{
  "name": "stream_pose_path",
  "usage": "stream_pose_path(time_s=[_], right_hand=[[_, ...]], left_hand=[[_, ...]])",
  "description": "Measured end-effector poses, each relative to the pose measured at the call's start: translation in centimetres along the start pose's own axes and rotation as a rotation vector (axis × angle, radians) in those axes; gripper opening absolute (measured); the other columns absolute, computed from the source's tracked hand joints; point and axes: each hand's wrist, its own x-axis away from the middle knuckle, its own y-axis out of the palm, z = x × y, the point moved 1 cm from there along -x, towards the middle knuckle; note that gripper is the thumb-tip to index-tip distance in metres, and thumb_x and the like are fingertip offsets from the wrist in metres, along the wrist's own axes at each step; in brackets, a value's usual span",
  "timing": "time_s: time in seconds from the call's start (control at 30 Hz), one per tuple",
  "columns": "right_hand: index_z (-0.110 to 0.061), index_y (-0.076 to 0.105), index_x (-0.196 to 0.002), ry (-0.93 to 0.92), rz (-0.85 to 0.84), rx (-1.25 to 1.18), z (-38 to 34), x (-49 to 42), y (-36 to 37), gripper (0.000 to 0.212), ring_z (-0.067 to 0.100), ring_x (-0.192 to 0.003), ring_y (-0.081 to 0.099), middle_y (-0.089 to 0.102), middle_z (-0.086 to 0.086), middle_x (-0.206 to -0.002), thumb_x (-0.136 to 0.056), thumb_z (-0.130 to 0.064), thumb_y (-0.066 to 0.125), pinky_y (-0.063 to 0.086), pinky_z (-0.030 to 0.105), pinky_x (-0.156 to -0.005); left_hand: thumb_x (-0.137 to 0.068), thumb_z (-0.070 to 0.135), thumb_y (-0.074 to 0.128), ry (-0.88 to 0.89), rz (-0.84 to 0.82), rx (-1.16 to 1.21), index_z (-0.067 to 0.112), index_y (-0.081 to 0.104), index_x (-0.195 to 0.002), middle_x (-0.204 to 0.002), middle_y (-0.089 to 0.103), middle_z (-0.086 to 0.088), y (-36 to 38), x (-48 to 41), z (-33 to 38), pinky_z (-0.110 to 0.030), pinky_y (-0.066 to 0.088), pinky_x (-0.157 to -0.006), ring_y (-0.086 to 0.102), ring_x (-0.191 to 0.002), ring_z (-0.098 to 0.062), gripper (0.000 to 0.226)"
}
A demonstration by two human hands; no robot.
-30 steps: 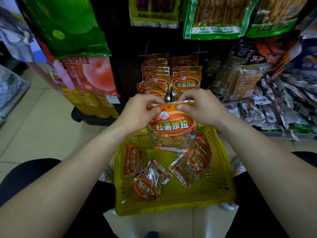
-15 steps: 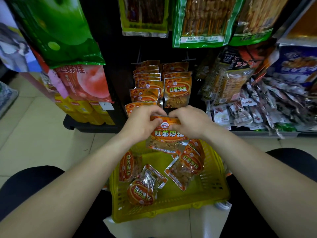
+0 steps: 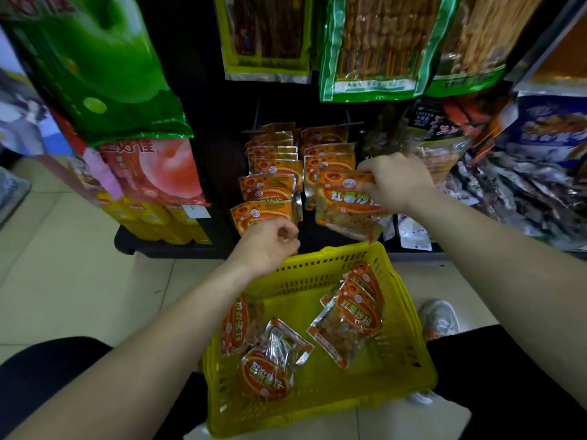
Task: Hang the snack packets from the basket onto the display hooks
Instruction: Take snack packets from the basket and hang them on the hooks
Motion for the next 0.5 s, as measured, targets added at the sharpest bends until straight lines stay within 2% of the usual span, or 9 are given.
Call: stream_pose_path(time_s=[0.1, 0.23, 0.33, 0.5], right_hand=[[-0.033, 0.059, -0.129, 0.034, -0.007, 0.04, 0.9, -3.1, 2.4, 0.036, 0.033, -0.118, 0.057, 0.067, 0.007, -0.121, -0.096, -0.045, 0.059, 0.035, 0.045, -0.101], [-0.034, 0.061, -0.124, 0.033, -0.053, 0.057, 1.9, -6.8, 6.8, 0.03, 0.032, -0.112, 0.06, 0.069, 0.005, -0.114, -0.096, -0.043, 0.058, 0.032, 0.048, -0.104], [-0.036, 0.061, -0.125, -0.004, -0.099, 0.076, 2.3, -9.5, 11.0, 0.032, 0.03, -0.112, 0.06, 0.068, 0.003, -0.117, -0.095, -0.046, 0.056, 0.03, 0.048, -0.105], [-0.038, 0.057, -0.129, -0.071, -0.153, 0.042, 3.4, -13.6, 16.2, 0.034, 0.029, -0.115, 0.057, 0.065, 0.005, -0.121, -0.096, -0.048, 0.053, 0.024, 0.045, -0.108]], left_hand=[[-0.091, 0.027, 0.07, -0.026, -0.039, -0.025, 0.024, 0.069, -0.114, -0.112, 0.068, 0.007, 2.3, -2.4, -0.5, -0.026, 0.05, -0.09, 0.063, -0.104, -0.01, 0.023], [-0.095, 0.025, 0.065, -0.088, -0.089, -0.023, 0.02, 0.065, -0.124, -0.12, 0.066, 0.001, 6.5, -6.5, -1.1, -0.035, 0.052, -0.095, 0.063, -0.106, -0.017, 0.03], [-0.097, 0.029, 0.062, -0.118, -0.117, -0.046, 0.024, 0.059, -0.132, -0.131, 0.062, 0.004, 9.6, -10.2, -2.2, -0.034, 0.055, -0.087, 0.065, -0.1, -0.02, 0.035], [-0.095, 0.032, 0.06, -0.127, -0.136, -0.155, 0.03, 0.051, -0.139, -0.135, 0.06, 0.002, 13.7, -16.0, -4.3, -0.034, 0.053, -0.094, 0.062, -0.111, -0.019, 0.045]])
